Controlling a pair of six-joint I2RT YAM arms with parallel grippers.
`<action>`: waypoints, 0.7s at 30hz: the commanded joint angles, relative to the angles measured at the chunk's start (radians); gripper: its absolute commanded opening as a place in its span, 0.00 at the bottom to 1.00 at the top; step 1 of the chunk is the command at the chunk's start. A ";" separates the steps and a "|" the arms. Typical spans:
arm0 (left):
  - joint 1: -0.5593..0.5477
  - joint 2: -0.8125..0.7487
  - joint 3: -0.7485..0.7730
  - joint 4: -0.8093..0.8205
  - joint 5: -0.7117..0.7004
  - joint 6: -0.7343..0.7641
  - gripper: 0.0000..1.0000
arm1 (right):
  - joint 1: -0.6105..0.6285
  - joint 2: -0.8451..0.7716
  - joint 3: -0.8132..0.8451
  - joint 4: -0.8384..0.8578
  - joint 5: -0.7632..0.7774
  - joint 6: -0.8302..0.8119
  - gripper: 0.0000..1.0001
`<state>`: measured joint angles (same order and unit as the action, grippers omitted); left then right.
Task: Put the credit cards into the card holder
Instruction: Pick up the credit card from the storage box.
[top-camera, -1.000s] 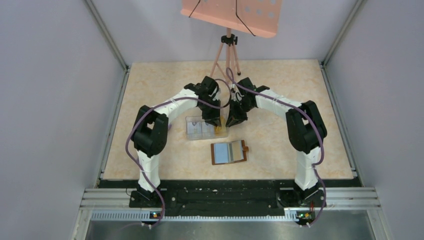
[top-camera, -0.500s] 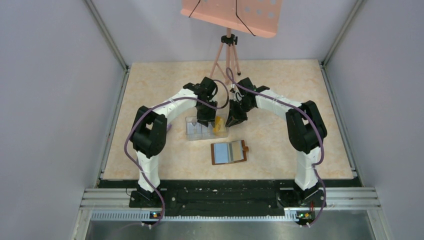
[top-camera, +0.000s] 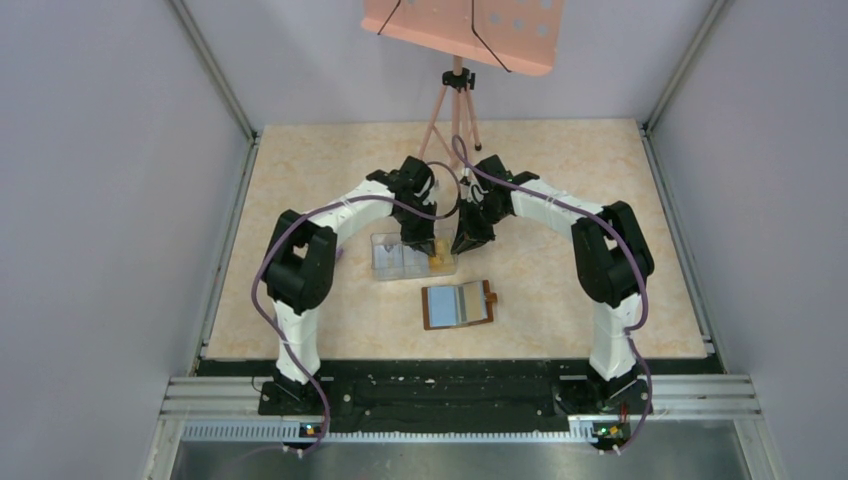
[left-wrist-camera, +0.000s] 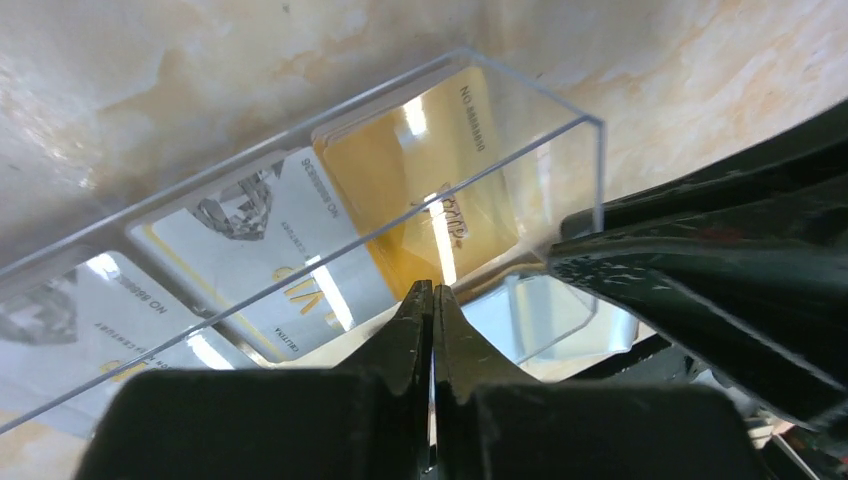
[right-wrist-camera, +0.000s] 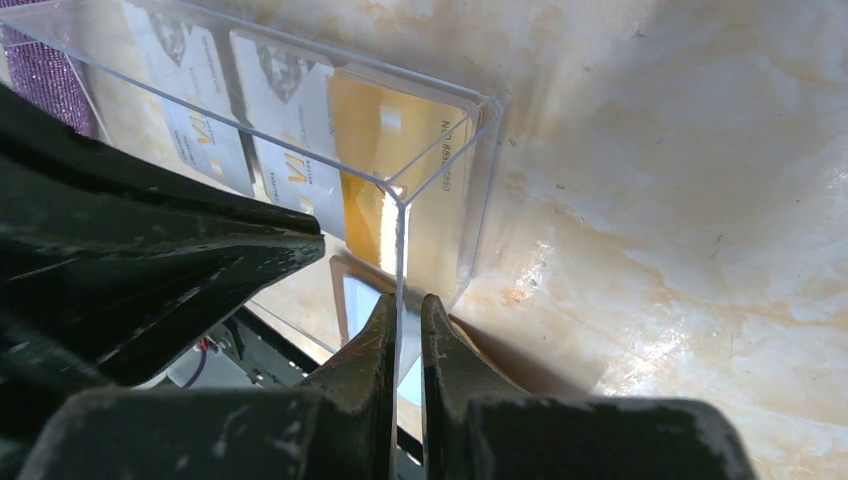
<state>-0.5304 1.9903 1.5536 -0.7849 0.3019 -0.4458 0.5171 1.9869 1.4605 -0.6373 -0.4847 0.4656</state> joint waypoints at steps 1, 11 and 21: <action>0.010 -0.043 -0.074 0.056 0.031 -0.029 0.00 | 0.017 -0.025 0.010 -0.001 -0.038 -0.010 0.00; 0.014 -0.170 -0.178 0.080 -0.085 -0.057 0.24 | 0.018 -0.015 0.011 0.000 -0.048 -0.015 0.00; 0.023 -0.059 -0.130 0.166 0.050 -0.092 0.32 | 0.017 -0.021 -0.003 0.001 -0.042 -0.019 0.00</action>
<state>-0.5121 1.8824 1.3792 -0.6769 0.2993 -0.5224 0.5175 1.9869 1.4601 -0.6407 -0.4892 0.4587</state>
